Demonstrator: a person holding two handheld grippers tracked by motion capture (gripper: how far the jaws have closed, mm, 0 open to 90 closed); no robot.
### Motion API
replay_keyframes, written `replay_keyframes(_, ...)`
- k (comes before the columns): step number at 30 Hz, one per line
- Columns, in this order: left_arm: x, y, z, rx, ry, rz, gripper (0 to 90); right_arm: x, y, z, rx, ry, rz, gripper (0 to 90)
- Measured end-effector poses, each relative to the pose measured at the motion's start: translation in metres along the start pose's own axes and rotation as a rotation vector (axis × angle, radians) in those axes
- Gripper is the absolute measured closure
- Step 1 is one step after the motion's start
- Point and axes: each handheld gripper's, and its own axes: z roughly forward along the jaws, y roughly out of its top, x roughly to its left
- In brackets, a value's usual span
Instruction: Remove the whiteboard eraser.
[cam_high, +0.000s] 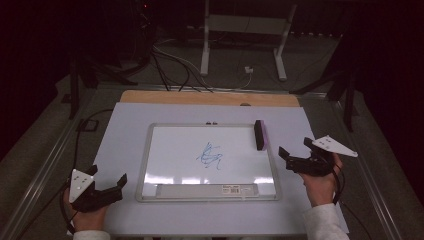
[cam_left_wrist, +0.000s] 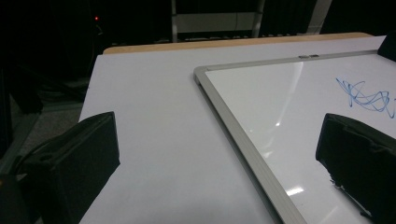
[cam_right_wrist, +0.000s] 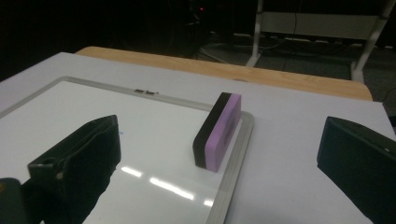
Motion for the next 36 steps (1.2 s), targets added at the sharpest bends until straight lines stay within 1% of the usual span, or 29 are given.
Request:
replay_keyframes(2, 0.000, 0.001, -0.002, -0.012, 0.000, -0.015, 0.4, 0.002, 0.006, 0.008, -0.001, 0.003, -0.009, 0.0)
replay_keyframes(4, -0.001, 0.001, -0.003, -0.015, 0.010, -0.017, 0.5, 0.002, 0.007, 0.011, 0.006, 0.003, -0.013, 0.0)
replay_keyframes(6, 0.000, -0.001, -0.001, -0.005, 0.003, -0.021, 0.5, 0.002, 0.010, 0.016, 0.020, -0.002, -0.027, 0.0)
replay_keyframes(8, 0.001, -0.002, 0.001, 0.009, 0.005, -0.010, 0.5, 0.001, 0.014, 0.022, 0.023, -0.011, -0.037, 0.0)
replay_keyframes(9, 0.002, -0.002, 0.001, 0.008, 0.005, -0.012, 0.5, 0.000, 0.015, 0.024, 0.023, -0.014, -0.038, 0.0)
replay_keyframes(11, 0.002, -0.003, 0.001, 0.004, 0.004, -0.017, 0.5, -0.003, 0.018, 0.028, 0.013, -0.018, -0.028, 0.0)
replay_keyframes(13, 0.001, -0.003, 0.001, 0.002, 0.006, -0.011, 0.5, -0.006, 0.018, 0.034, 0.001, -0.027, 0.006, 0.0)
replay_keyframes(14, 0.000, -0.003, 0.001, 0.001, 0.003, -0.011, 0.5, -0.006, 0.018, 0.034, 0.001, -0.027, 0.006, 0.0)
replay_keyframes(16, -0.001, -0.002, 0.001, -0.002, 0.005, -0.005, 0.5, -0.008, 0.018, 0.040, 0.013, -0.032, 0.013, 0.0)
replay_keyframes(18, 0.000, -0.002, 0.000, -0.009, 0.017, 0.002, 0.5, -0.010, 0.018, 0.046, 0.027, -0.034, 0.020, 0.0)
replay_keyframes(21, 0.001, -0.002, -0.002, -0.026, 0.031, -0.008, 0.5, -0.013, 0.016, 0.058, 0.047, -0.028, 0.029, 0.0)
replay_keyframes(25, 0.003, -0.003, -0.002, -0.026, 0.037, -0.016, 0.5, -0.019, 0.012, 0.076, 0.092, -0.018, 0.067, 0.0)
replay_keyframes(28, 0.003, -0.004, -0.001, -0.022, 0.051, -0.020, 0.5, -0.021, 0.011, 0.085, 0.108, -0.011, 0.082, 0.0)
replay_keyframes(31, 0.002, -0.002, -0.003, -0.038, 0.067, -0.027, 0.6, -0.023, 0.012, 0.093, 0.127, -0.003, 0.097, 0.0)
replay_keyframes(33, 0.001, 0.000, -0.003, -0.048, 0.067, -0.027, 0.5, -0.025, 0.013, 0.097, 0.134, -0.001, 0.098, 0.0)
replay_keyframes(36, -0.001, -0.001, -0.001, -0.038, 0.064, -0.013, 0.6, -0.027, 0.014, 0.103, 0.152, -0.003, 0.094, 0.5)
